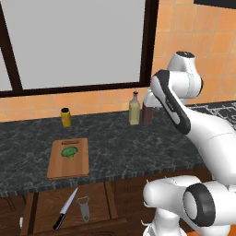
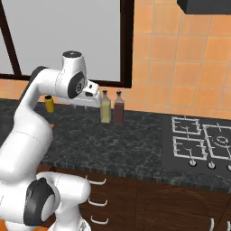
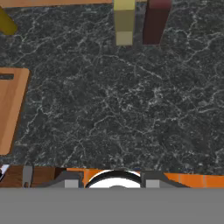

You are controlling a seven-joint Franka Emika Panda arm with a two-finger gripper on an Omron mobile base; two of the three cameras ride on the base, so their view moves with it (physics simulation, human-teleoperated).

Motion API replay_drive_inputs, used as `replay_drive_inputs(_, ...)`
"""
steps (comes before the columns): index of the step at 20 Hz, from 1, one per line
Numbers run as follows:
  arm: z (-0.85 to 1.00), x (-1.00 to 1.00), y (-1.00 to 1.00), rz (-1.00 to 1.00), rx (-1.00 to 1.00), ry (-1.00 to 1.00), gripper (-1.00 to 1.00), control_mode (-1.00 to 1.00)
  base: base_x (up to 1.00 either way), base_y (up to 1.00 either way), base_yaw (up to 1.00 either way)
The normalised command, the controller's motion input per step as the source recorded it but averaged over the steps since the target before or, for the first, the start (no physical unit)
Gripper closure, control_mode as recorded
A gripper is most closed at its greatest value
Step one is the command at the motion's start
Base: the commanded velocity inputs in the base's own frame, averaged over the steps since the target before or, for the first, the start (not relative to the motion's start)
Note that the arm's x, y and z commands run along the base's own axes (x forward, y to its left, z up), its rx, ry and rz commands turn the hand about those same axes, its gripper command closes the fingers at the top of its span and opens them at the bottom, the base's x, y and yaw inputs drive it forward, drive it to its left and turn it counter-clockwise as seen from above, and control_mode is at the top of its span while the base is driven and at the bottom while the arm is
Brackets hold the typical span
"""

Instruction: Place the appropriate cutting tool for cutting the broccoli skin on the cutting board.

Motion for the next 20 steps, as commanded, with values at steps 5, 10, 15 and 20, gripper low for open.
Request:
replay_drive_inputs(5, 0.02, -0.28, 0.03, 0.0, 0.0, -0.14, -1.0, -1.0, 0.0, 0.0, 0.0)
replay_drive_inputs(10, -0.33, -0.62, 0.88, -0.25, 0.05, 0.06, -1.0, -1.0, 0.0, 0.0, 0.0)
replay_drive_inputs(15, -0.34, -0.63, 1.0, -0.01, 0.09, 0.18, -1.0, -1.0, 0.0, 0.0, 0.0)
replay_drive_inputs(20, -0.52, -0.77, 1.0, 0.1, 0.07, 0.15, -1.0, -1.0, 0.0, 0.0, 0.0)
